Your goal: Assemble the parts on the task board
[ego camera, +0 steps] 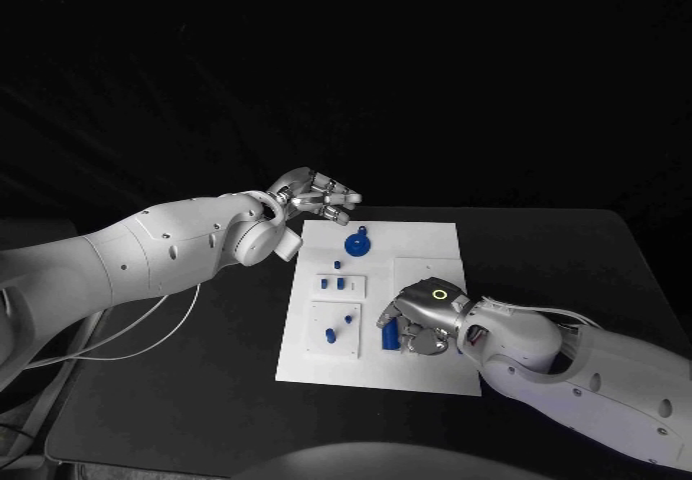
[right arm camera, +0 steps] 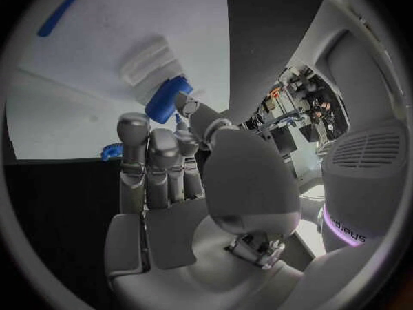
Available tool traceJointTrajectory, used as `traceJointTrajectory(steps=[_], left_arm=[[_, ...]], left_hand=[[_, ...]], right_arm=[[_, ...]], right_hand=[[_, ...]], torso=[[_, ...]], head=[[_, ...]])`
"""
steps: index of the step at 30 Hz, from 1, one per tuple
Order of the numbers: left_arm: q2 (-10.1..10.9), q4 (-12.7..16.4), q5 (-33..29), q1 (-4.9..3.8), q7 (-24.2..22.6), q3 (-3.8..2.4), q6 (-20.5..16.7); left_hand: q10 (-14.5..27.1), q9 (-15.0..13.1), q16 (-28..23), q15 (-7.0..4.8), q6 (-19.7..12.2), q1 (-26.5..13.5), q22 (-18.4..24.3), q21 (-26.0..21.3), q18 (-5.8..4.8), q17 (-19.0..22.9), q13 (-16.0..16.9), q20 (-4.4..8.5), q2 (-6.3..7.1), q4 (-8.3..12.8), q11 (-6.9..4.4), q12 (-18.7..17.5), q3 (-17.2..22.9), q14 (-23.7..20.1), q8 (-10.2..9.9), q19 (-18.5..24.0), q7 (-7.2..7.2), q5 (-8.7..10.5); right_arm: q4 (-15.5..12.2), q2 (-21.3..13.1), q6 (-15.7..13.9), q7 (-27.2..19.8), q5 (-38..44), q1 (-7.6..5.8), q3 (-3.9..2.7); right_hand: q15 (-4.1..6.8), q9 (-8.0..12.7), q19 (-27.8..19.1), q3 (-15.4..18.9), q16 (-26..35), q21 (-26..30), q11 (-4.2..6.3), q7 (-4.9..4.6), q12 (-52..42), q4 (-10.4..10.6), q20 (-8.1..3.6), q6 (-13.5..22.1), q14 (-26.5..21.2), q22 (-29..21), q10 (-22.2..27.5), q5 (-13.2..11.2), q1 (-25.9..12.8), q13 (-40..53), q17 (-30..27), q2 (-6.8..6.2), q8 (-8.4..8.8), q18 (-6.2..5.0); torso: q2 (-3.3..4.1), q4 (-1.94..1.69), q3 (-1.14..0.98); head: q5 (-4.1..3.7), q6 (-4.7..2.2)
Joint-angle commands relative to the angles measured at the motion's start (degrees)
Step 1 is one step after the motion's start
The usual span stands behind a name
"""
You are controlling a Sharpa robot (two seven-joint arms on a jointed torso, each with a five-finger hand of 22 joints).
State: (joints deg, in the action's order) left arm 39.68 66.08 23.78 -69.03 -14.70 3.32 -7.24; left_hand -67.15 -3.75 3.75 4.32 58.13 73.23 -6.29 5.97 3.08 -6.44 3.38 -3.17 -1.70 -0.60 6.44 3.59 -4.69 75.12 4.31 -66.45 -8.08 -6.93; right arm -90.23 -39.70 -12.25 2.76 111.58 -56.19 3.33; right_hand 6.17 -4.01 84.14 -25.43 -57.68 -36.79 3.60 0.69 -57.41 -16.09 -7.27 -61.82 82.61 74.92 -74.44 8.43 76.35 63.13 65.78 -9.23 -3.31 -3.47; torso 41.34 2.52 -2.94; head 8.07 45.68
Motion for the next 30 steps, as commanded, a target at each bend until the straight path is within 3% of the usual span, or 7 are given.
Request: traceJointTrajectory(steps=[1, 4, 13, 23, 30], left_arm=[[-0.17, 0.02, 0.12, -0.01, -0.26, -0.01, 1.09], [-0.20, -0.02, 0.12, -0.01, -0.19, -0.01, 1.19], [-0.31, -0.15, 0.12, -0.01, -0.05, -0.01, 1.39], [-0.32, -0.17, 0.12, -0.02, 0.19, -0.01, 1.59], [-0.37, -0.12, 0.13, -0.02, 0.37, -0.01, 1.89]], left_hand=[[0.27, -0.05, -0.13, 0.04, -0.42, -0.16, 0.10, 0.31, -0.01, -0.07, 0.07, -0.35, -0.35, -0.09, -0.01, -0.21, 0.00, -0.14, 0.05, 0.11, -0.10, 0.36], [0.29, -0.04, -0.13, 0.05, -0.47, -0.22, 0.12, 0.31, -0.02, -0.07, 0.08, -0.36, -0.36, -0.12, 0.00, -0.20, -0.05, -0.14, 0.03, 0.12, -0.12, 0.44], [0.33, -0.04, -0.14, 0.06, -0.52, -0.26, 0.15, 0.32, -0.02, -0.07, 0.07, -0.37, -0.41, -0.18, 0.01, -0.21, -0.07, -0.19, 0.03, 0.14, -0.13, 0.50], [0.35, -0.05, -0.14, 0.07, -0.52, -0.33, 0.18, 0.33, -0.02, -0.07, 0.08, -0.38, -0.49, -0.29, 0.02, -0.20, -0.09, -0.20, 0.06, 0.16, -0.12, 0.58], [0.37, -0.04, -0.13, 0.08, -0.56, -0.36, 0.21, 0.32, -0.02, -0.07, 0.07, -0.39, -0.52, -0.38, 0.03, -0.21, -0.12, -0.25, 0.04, 0.19, -0.14, 0.64]], right_arm=[[0.09, 0.24, 3.49, 1.40, 5.28, -0.37, 0.22], [0.20, 0.51, 4.06, 1.81, 6.31, -0.71, 0.48], [0.75, 1.80, 4.70, 2.01, 7.69, -1.30, 1.29], [2.04, 2.61, 5.42, 1.48, 8.32, -1.69, 1.82], [2.97, 3.54, 5.04, 1.16, 8.86, -1.74, 2.35]], right_hand=[[0.25, 0.20, 0.10, 0.04, -0.24, -0.17, 0.50, 0.75, -0.37, 0.02, -0.14, 2.16, 0.12, 4.10, -0.18, -0.24, 0.88, -0.04, 0.12, -0.42, -0.29, 0.48], [0.19, 0.23, -0.21, 0.33, -0.25, 0.09, 0.52, 1.53, -1.07, 0.55, -0.09, 4.18, -0.05, 4.02, -0.25, -0.33, 1.49, 0.33, 0.12, -0.96, -0.33, 0.60], [-0.07, 0.28, -0.58, -0.37, -0.09, 0.45, 0.36, 2.58, -1.30, 1.97, 0.15, 6.02, -0.34, 3.90, -0.20, -0.93, 2.27, 0.27, -0.08, -1.80, -0.28, 0.63], [-0.22, 0.20, -0.79, -2.60, -0.31, 0.21, 0.22, 1.14, -1.01, 0.39, 0.26, 2.61, -0.48, 3.91, 0.34, -4.84, 1.53, -0.54, -0.07, -0.57, -0.32, 0.70], [-0.45, 0.15, -0.90, -4.12, -0.51, -0.17, -0.07, 0.15, -1.29, -0.07, 0.42, -0.56, -0.46, 3.94, 0.72, -5.41, 0.91, -1.54, -0.02, -0.30, -0.28, 0.73]], torso=[[0.03, 0.02, -0.05], [0.00, -0.03, -0.01], [0.03, 0.02, -0.02], [0.03, 0.05, 0.04], [0.02, 0.01, -0.02]], head=[[0.08, 0.07], [0.10, 0.15], [0.28, 0.27], [0.41, 0.48], [0.58, 0.71]])
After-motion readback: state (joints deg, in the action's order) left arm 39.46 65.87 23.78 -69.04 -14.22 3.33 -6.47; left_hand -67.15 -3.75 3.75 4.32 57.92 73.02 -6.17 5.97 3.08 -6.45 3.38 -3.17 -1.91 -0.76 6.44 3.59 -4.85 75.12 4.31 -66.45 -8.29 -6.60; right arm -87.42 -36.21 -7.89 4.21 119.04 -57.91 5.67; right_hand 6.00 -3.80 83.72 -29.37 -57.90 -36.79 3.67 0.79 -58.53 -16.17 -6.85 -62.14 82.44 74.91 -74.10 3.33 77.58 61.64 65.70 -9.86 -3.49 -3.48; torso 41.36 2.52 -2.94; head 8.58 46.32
